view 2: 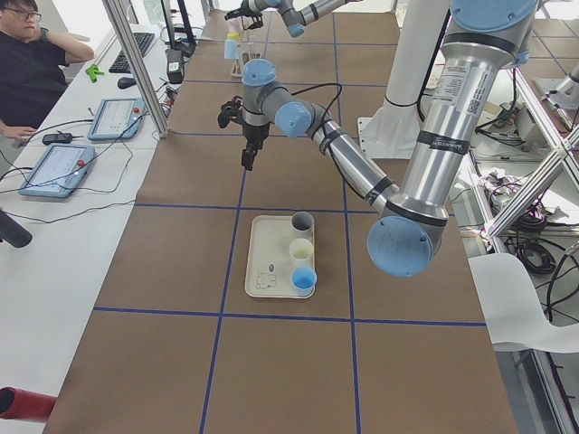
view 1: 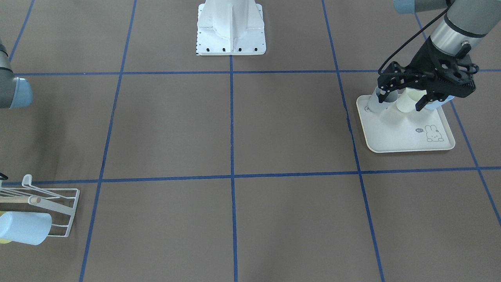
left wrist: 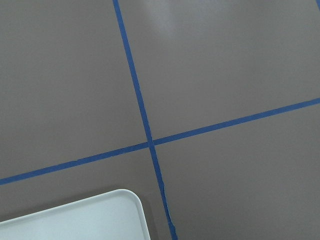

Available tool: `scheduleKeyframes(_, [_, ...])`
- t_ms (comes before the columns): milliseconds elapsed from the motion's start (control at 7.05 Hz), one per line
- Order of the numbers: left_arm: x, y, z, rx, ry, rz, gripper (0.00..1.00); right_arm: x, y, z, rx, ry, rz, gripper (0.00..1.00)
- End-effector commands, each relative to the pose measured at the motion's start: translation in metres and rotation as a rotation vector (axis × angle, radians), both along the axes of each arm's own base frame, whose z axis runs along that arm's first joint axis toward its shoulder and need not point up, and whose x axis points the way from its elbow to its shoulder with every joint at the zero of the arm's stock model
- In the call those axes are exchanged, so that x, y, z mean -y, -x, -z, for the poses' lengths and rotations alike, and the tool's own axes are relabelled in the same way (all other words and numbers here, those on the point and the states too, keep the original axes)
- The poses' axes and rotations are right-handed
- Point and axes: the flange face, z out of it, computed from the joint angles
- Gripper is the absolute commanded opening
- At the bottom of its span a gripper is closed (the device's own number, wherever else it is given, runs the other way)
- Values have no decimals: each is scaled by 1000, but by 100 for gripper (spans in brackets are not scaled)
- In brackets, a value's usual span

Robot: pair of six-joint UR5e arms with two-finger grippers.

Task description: Transfer IKEA cup to right arm and place on rack

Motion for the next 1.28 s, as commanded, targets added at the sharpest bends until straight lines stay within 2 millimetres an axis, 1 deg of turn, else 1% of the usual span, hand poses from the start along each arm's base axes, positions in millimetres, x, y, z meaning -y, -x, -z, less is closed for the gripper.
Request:
scheduleKeyframes(0, [0,0,0,1,1,0,100,-1,3,1,-6,-7,-3,75])
scheduleKeyframes(426, [0,0,-1,1,1,0,100,-1,3,3,-5,-11,-2,75])
scheduleKeyframes(851, [2,0,-2,0,0,1,100,-1,3,16,-20,-35,19,85])
scheduleKeyframes(993, [1,-1,-2,-1,-1,0,100,-2,1,35,-7,-67,20,88])
scheduleKeyframes(1135, [1,-1,-2,-1,-1,0,100,-5,0,64,16,-102,23,90])
